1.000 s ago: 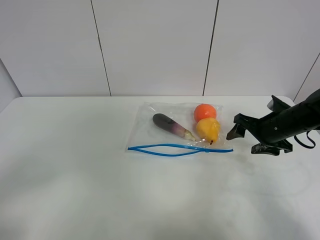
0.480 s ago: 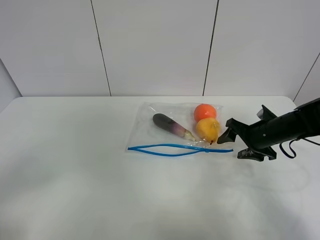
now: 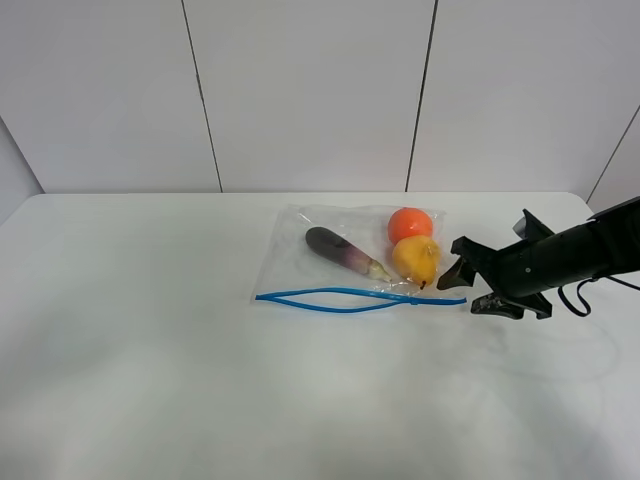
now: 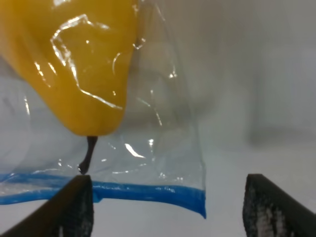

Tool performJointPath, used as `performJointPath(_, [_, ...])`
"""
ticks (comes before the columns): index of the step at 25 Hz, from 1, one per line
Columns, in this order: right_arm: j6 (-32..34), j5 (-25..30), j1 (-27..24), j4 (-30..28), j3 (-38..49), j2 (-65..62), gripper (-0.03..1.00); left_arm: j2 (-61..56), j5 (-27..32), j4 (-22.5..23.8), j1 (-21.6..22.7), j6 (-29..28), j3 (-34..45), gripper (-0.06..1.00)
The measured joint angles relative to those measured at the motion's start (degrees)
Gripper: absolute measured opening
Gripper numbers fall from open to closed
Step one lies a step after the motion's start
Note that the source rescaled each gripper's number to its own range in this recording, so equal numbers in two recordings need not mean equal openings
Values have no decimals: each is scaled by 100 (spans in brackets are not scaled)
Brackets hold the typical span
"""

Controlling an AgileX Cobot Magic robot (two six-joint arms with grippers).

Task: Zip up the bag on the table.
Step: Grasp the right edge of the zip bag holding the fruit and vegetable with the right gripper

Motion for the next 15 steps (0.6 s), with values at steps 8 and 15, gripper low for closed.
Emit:
performJointPath(8, [-42, -36, 0, 101, 0, 0, 60, 0, 0, 0, 0, 0, 0, 100])
performJointPath(15, [-42, -82, 0, 150, 0, 0, 54, 0, 0, 0, 0, 0, 0, 100])
